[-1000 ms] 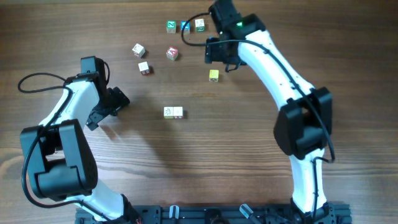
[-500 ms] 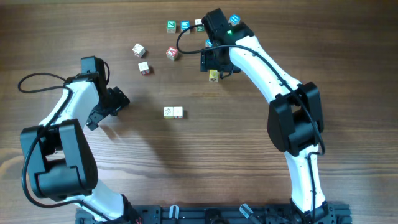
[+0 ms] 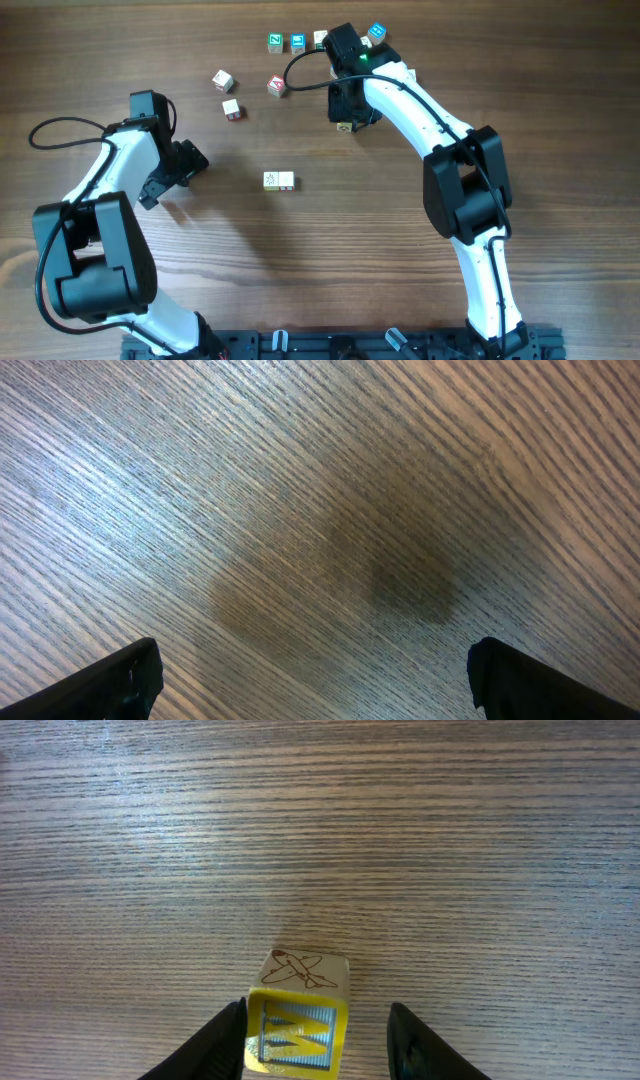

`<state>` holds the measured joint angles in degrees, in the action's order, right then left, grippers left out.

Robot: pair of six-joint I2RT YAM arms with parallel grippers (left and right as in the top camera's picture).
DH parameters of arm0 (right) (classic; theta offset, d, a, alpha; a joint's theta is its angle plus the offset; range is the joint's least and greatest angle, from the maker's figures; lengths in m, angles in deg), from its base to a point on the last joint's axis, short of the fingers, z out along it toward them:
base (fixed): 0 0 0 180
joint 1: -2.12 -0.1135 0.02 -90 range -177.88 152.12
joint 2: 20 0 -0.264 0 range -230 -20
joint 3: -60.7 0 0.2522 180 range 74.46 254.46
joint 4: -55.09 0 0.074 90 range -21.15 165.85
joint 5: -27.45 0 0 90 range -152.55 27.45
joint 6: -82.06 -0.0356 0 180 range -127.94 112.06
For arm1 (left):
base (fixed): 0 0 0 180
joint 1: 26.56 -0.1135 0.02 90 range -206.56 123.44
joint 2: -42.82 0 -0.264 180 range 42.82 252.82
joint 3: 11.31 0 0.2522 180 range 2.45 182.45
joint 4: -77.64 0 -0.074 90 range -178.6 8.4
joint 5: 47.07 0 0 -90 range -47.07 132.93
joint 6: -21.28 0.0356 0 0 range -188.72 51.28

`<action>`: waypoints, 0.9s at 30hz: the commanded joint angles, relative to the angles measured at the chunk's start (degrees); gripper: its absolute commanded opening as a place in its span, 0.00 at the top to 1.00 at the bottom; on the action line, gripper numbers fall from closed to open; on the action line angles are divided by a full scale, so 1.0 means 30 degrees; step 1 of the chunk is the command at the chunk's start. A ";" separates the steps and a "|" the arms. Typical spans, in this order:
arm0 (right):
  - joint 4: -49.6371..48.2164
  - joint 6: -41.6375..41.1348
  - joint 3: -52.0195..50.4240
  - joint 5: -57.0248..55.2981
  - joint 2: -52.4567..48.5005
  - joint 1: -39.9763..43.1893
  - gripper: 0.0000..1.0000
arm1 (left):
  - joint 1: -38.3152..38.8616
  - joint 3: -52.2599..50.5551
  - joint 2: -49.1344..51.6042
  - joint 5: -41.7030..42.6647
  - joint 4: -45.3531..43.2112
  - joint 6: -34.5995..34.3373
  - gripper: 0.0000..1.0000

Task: Form a horizontal line
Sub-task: 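Lower the right gripper and close on the yellow airplane block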

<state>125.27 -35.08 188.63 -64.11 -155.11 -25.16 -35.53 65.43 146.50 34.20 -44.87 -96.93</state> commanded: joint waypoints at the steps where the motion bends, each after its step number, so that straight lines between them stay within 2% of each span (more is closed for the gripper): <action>1: -0.0095 -0.0022 -0.0175 0.0197 -0.0474 -0.0080 0.53 | -0.0102 -0.0007 0.0189 0.0095 0.0007 -0.0262 0.00; 27: -0.1107 0.0000 -0.1027 0.0525 -0.0474 -0.0080 0.54 | -0.0102 -0.0007 0.0189 0.0087 0.0000 -0.0262 0.00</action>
<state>122.32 -35.08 185.96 -62.98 -155.13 -25.16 -35.53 65.43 146.50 34.20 -44.87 -96.93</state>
